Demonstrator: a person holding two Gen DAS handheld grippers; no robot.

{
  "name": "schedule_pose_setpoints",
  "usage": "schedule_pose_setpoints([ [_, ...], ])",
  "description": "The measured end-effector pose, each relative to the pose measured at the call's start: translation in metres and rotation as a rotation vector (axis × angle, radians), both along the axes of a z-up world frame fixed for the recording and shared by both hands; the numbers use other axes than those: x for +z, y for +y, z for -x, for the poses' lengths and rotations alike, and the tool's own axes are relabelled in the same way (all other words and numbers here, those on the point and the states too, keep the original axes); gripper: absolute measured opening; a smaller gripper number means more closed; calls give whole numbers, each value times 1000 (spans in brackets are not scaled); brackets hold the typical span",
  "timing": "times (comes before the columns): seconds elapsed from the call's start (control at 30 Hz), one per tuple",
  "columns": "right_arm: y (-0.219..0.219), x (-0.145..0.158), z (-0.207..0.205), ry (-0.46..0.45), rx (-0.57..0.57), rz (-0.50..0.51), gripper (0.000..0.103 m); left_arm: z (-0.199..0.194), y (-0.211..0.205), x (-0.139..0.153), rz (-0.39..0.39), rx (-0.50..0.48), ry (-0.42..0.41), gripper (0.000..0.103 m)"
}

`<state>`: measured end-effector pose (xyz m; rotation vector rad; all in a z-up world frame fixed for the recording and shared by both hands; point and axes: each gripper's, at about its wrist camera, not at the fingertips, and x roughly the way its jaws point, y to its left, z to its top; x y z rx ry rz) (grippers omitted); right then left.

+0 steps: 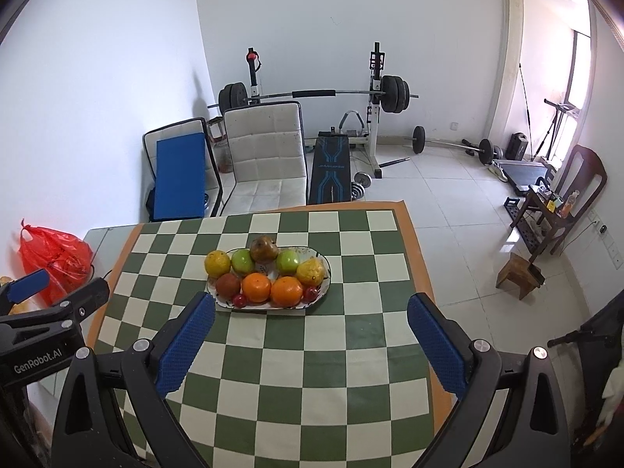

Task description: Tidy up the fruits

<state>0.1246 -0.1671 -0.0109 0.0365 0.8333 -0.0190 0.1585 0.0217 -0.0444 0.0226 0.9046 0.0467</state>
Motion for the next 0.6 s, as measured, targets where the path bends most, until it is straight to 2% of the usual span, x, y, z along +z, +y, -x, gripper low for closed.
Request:
schedule_pose_setpoints([
  [0.37, -4, -49, -53, 63, -15, 30, 101, -42, -6, -41, -27, 6, 76, 103],
  [0.6, -10, -68, -70, 93, -24, 34, 101, -55, -6, -51, -26, 12, 90, 103],
])
